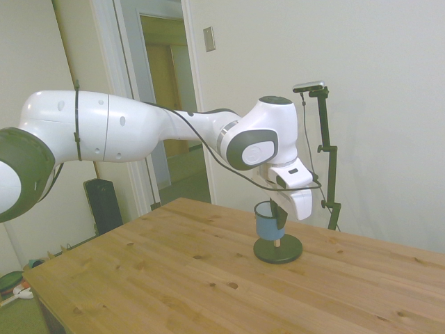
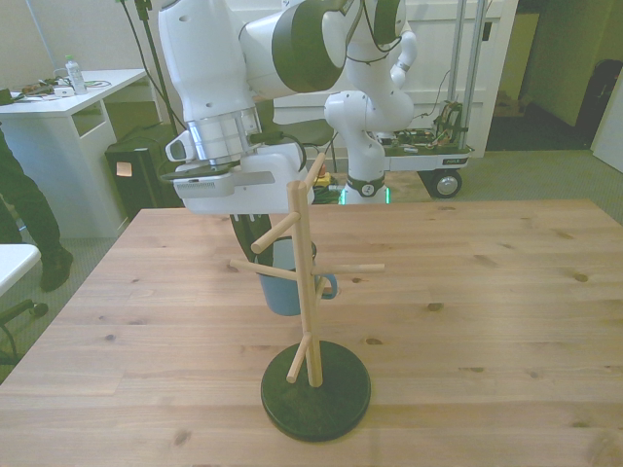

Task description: Hang the mug

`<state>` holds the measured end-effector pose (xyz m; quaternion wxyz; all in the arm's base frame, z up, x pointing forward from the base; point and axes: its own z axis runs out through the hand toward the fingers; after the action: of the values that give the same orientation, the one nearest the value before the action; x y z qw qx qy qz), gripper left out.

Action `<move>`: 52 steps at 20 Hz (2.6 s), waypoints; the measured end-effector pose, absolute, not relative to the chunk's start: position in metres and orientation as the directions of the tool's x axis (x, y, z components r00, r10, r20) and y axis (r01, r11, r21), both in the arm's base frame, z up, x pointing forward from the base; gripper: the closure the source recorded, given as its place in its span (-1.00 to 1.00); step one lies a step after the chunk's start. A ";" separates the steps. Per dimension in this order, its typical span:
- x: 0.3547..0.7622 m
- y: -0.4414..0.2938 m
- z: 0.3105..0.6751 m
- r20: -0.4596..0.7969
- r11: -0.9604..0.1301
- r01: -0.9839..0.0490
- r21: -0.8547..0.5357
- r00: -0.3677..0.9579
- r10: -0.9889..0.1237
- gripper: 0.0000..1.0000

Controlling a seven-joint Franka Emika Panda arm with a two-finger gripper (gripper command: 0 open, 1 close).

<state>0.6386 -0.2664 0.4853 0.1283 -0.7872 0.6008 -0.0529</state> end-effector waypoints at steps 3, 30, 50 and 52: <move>0.640 -0.276 0.489 -0.074 -0.237 -0.935 -0.265 0.264 -0.962 1.00; 0.661 -0.276 0.459 -0.085 -0.240 -0.941 -0.237 0.266 -0.960 -1.00; 0.654 -0.241 0.472 -0.079 -0.250 -0.932 -0.263 0.279 -0.957 -1.00; 0.651 -0.240 0.472 -0.080 -0.249 -0.932 -0.264 0.278 -0.957 -1.00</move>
<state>0.6513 -0.2400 0.4725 0.1306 -0.7886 0.5989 -0.0483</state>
